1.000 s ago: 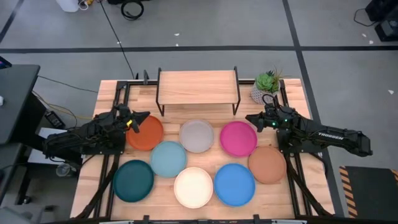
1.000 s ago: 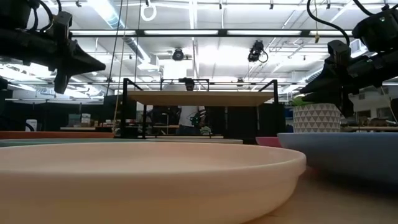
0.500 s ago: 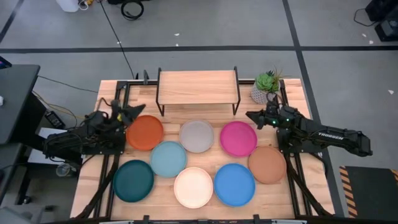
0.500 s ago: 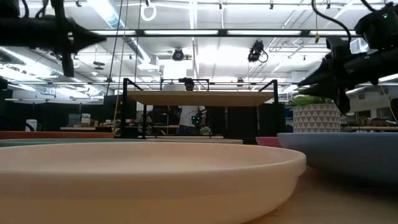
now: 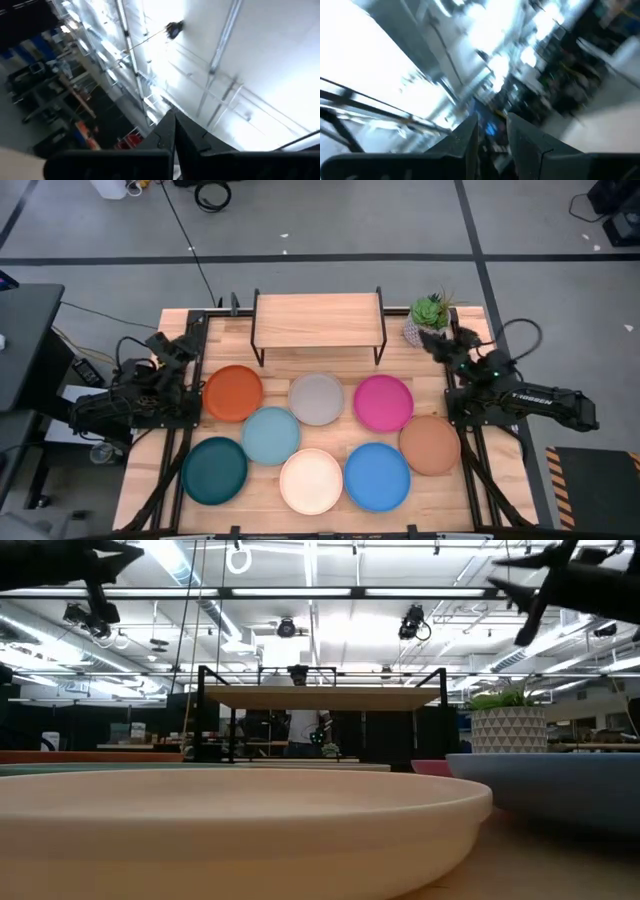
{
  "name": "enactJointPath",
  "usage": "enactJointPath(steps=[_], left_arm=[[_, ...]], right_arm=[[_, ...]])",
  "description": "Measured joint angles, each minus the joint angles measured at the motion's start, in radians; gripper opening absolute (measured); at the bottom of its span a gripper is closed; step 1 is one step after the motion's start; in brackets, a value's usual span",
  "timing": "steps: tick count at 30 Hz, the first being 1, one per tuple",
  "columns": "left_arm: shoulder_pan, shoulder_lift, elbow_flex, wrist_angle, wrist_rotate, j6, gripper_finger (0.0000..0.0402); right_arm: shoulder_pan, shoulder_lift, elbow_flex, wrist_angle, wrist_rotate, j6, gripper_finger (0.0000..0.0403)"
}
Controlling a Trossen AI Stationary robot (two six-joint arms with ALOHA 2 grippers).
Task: Place and stack plates onto a shelf
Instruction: Put the pink plate on the shelf
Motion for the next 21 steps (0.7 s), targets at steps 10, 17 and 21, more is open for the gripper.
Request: enactJointPath(steps=[10, 17, 21], left_arm=[[0.001, 0.000, 0.018, 0.118, 0.023, 0.053, 0.0011], [0.001, 0.000, 0.217, -0.207, 0.155, 0.105, 0.0011], [0.001, 0.035, 0.350, -0.480, 0.184, 0.107, 0.0011]], right_arm=[[0.000, 0.000, 0.016, 0.204, 0.029, -0.039, 0.0107], [0.000, 0.024, 0.288, -0.447, -0.090, -0.119, 0.0100], [0.001, 0.103, 0.491, -0.804, -0.106, -0.241, 0.0098]])
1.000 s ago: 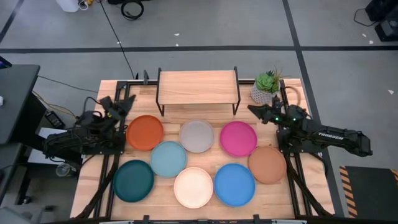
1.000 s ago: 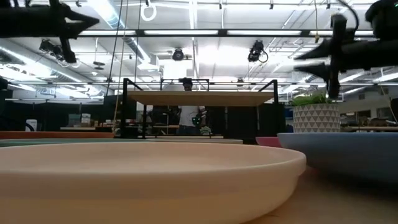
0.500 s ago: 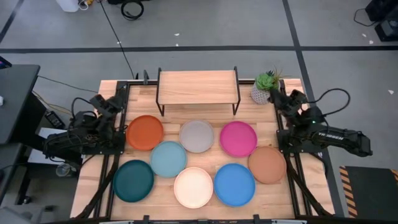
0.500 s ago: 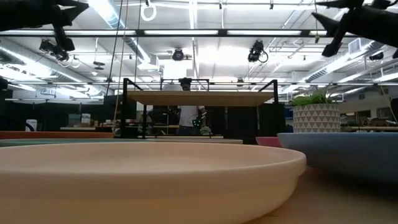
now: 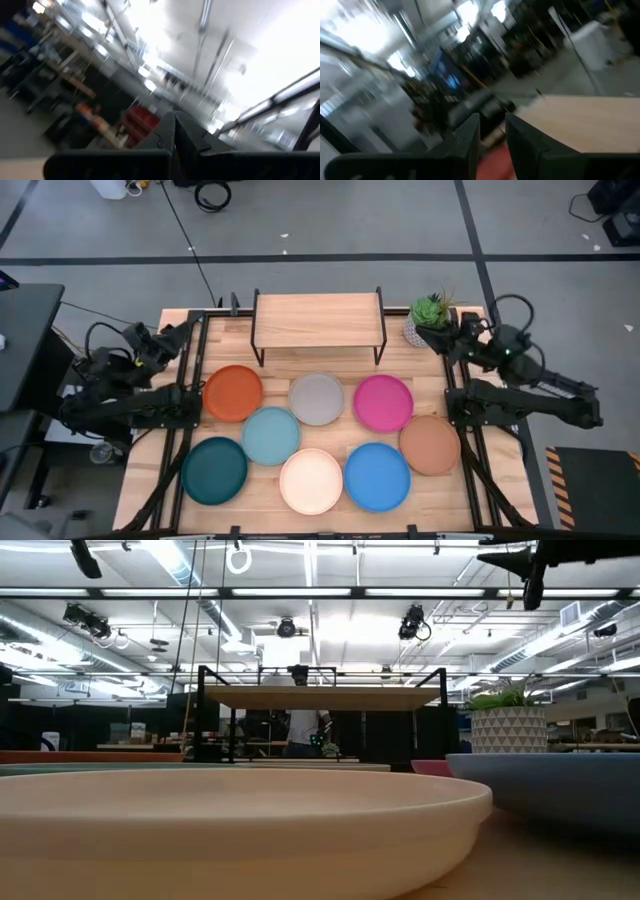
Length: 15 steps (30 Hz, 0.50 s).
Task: Place and stack plates onto a shelf
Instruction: Put the pink plate on the shelf
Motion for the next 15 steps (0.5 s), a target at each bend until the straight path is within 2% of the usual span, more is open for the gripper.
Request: enactJointPath(steps=[4, 8, 15], left_arm=[[0.000, 0.057, 0.085, -0.146, 0.015, 0.018, 0.0012], [0.000, 0.115, 0.136, -0.304, 0.004, 0.008, 0.0023], [0.000, 0.197, 0.138, -0.349, 0.039, -0.062, 0.0098]], right_arm=[[0.000, 0.101, 0.167, -0.300, -0.006, -0.112, 0.0098], [0.000, 0.201, 0.247, -0.547, -0.006, -0.168, 0.0098], [0.000, 0.311, 0.253, -0.718, -0.042, -0.171, 0.0098]])
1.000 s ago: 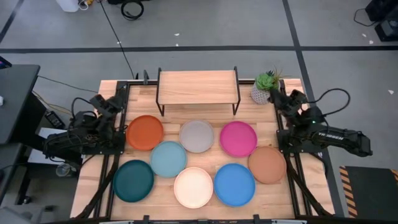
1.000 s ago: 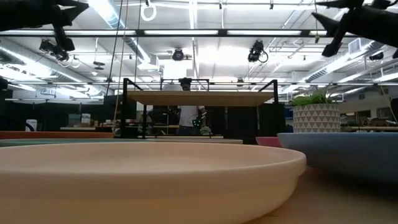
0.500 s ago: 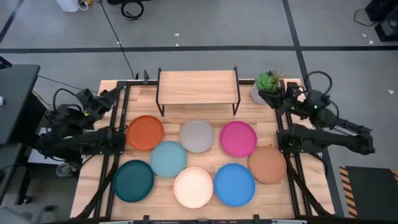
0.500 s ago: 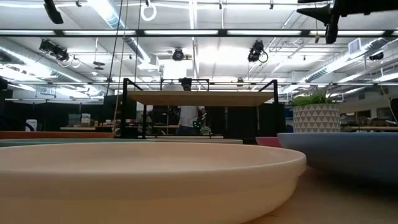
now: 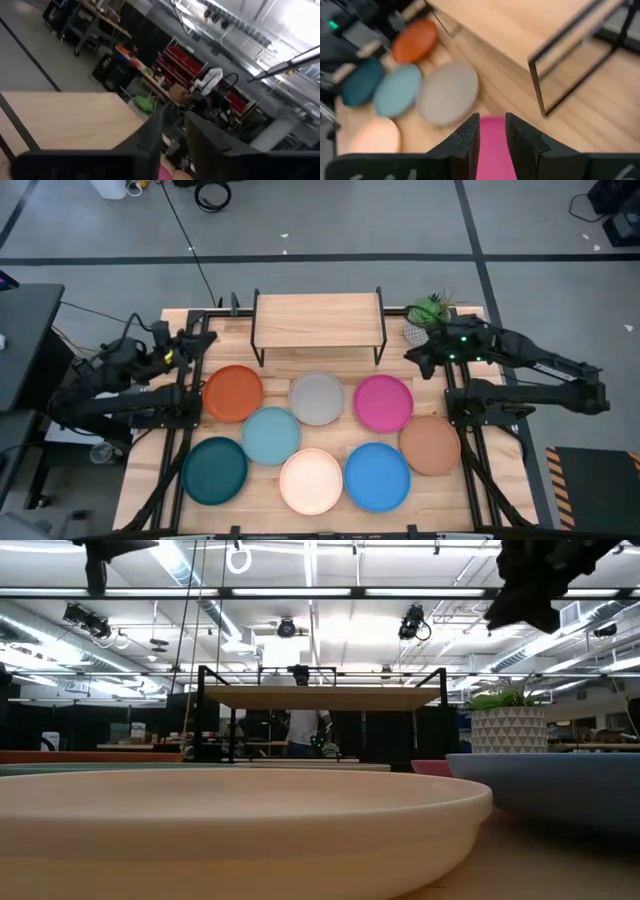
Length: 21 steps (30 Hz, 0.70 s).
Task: Place and stack plates onto a shelf
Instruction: Put the pink plate on the shelf
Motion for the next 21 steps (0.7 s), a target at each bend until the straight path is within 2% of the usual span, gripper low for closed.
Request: enactJointPath(steps=[5, 8, 16, 21], left_arm=[[0.000, 0.029, 0.000, 0.001, 0.049, -0.001, 0.0158], [0.000, 0.033, 0.000, 0.002, 0.057, -0.009, 0.0176], [0.000, 0.033, 0.000, 0.005, 0.058, -0.027, 0.0180], [0.000, 0.033, 0.000, 0.005, 0.058, -0.026, 0.0180]], right_arm=[[0.000, 0.070, -0.015, -0.103, 0.016, -0.018, 0.0107], [0.000, 0.106, -0.066, -0.102, 0.016, -0.011, 0.0122], [-0.014, 0.216, -0.164, -0.091, 0.001, 0.009, 0.0193], [-0.039, 0.271, -0.183, -0.066, -0.092, 0.000, 0.0239]])
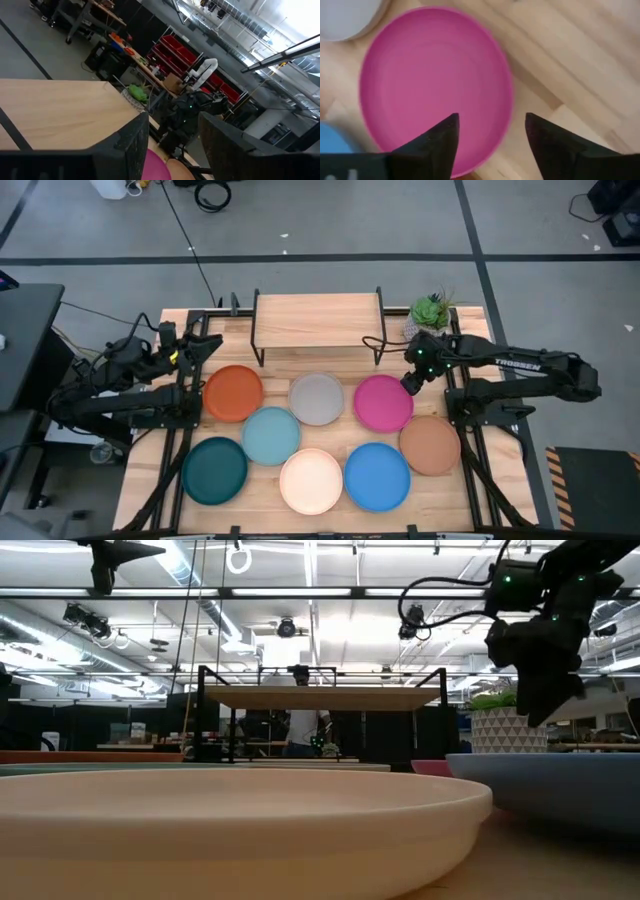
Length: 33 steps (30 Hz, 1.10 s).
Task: Place and stack plates onto a shelf
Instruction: Put the pink plate on the shelf
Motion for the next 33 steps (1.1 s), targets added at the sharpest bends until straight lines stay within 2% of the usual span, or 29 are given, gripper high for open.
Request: enactJointPath(steps=[3, 8, 12, 15, 20, 24, 28, 33], left_arm=[[0.000, 0.000, 0.000, 0.000, 0.000, 0.001, 0.0180], [0.000, 0.000, 0.000, -0.002, 0.000, 0.002, 0.0180], [0.000, 0.000, 0.000, -0.003, -0.001, 0.012, 0.0180], [0.000, 0.000, 0.000, -0.003, -0.002, 0.026, 0.0180], [0.000, 0.000, 0.000, -0.003, -0.002, 0.027, 0.0180], [0.000, 0.000, 0.000, -0.003, -0.002, 0.043, 0.0180], [0.000, 0.000, 0.000, -0.003, -0.002, 0.053, 0.0180], [0.000, 0.000, 0.000, -0.003, -0.002, 0.054, 0.0180]], right_arm=[[0.036, 0.007, -0.001, 0.018, 0.006, 0.021, 0.0248], [0.153, 0.007, -0.001, 0.027, 0.124, 0.054, 0.0241], [0.307, 0.020, -0.001, 0.097, 0.135, 0.075, 0.0234], [0.440, 0.061, -0.001, 0.132, 0.192, 0.116, 0.0231], [0.648, 0.178, 0.016, 0.194, 0.258, 0.190, 0.0231], [0.762, 0.310, 0.085, 0.200, 0.318, 0.172, 0.0231], [0.820, 0.438, 0.139, 0.200, 0.346, 0.082, 0.0231], [0.842, 0.539, 0.174, 0.189, 0.331, 0.079, 0.0231]])
